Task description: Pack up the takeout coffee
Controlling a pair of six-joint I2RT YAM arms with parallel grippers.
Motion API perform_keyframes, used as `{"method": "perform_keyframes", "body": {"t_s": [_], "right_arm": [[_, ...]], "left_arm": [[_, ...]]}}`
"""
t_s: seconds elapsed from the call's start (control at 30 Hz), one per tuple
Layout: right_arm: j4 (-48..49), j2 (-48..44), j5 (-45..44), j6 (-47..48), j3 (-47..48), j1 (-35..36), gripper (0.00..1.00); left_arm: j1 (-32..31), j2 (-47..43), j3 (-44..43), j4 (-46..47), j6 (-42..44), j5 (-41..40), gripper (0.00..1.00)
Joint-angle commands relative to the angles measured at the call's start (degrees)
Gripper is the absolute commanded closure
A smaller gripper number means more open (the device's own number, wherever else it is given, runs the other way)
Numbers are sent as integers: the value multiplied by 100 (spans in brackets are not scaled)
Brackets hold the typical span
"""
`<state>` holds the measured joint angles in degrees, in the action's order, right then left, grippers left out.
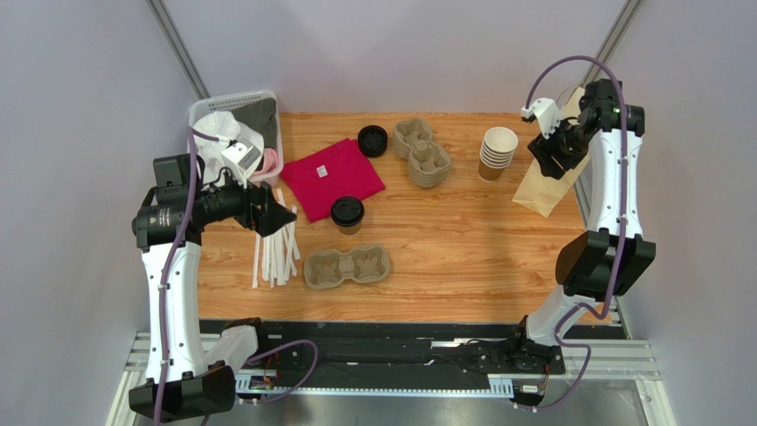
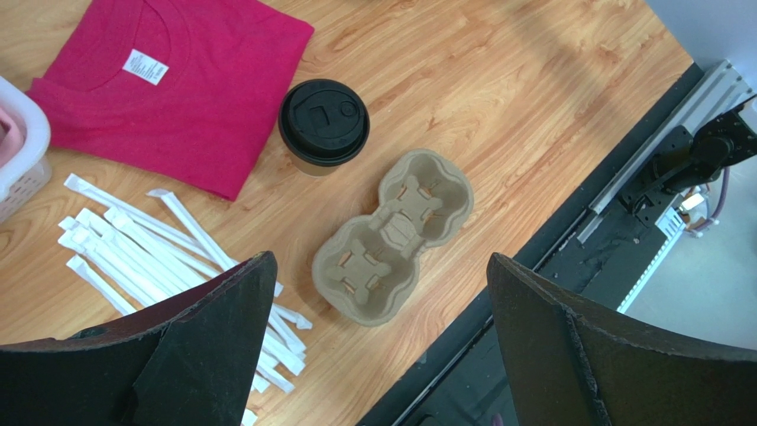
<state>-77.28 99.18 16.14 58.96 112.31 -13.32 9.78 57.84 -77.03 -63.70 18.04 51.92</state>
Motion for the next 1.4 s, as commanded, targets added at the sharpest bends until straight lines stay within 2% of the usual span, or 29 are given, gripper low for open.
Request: {"method": "perform_keyframes", "body": {"t_s": [0.0, 0.13, 0.17, 0.2, 0.33, 0.47, 0.57, 0.63, 0.8, 0.9, 0.97, 1.1, 1.2, 1.23, 1.3, 1.33, 1.37], "right_arm": [[-138, -12, -50, 318, -192, 67, 54], [-287, -240, 143, 344, -122, 75, 80], [-445, -293, 178, 344, -78, 75, 96], [-525, -346, 214, 336, -26, 84, 100], [-929, -811, 407, 423, -7, 110, 100], [-1455, -1688, 513, 476, -340, 417, 100], [-1589, -2373, 504, 284, -1128, 953, 100], [-1589, -2700, 460, -119, -1517, 1602, 100], [-1142, -3509, 338, -1350, -2722, 3009, 100], [-676, -3677, 74, -2089, -3239, 3756, 100], [-420, -3765, 64, -2370, -3461, 4038, 100], [-305, -3792, 82, -2398, -3585, 4039, 100], [-455, -3730, 353, -2372, -3357, 4135, 70], [-586, -3704, 407, -2354, -3173, 4179, 51], [-779, -3616, 608, -2293, -2857, 4276, 37], [-998, -3590, 653, -2275, -2411, 4311, 25], [-1104, -3520, 697, -2266, -2155, 4407, 18]], "left_arm": [[-20, -72, 198, 437, 42, 160, 5], [-20, 25, -4, 438, -20, 143, 6], [-20, 34, -100, 420, 32, 125, 6], [-20, 77, -145, 403, 50, 108, 6], [-11, 157, -294, 385, 85, 125, 7], [-20, 192, -234, 394, -2, 204, 7], [-20, 131, -111, 332, 58, 161, 7], [-20, 87, -93, 166, 278, 99, 7], [-73, 131, -66, -160, 753, -32, 4], [-125, 148, 92, -169, 929, -190, 4], [-152, 165, 224, -178, 1026, -296, 4], [-161, 139, 399, -178, 1131, -472, 4], [-161, 113, 584, -99, 1105, -499, 4], [-161, 122, 663, -81, 1087, -507, 4], [-161, 113, 707, -46, 1087, -507, 4], [-161, 113, 742, -37, 1087, -508, 4], [-161, 113, 751, -28, 1087, -508, 4]]}}
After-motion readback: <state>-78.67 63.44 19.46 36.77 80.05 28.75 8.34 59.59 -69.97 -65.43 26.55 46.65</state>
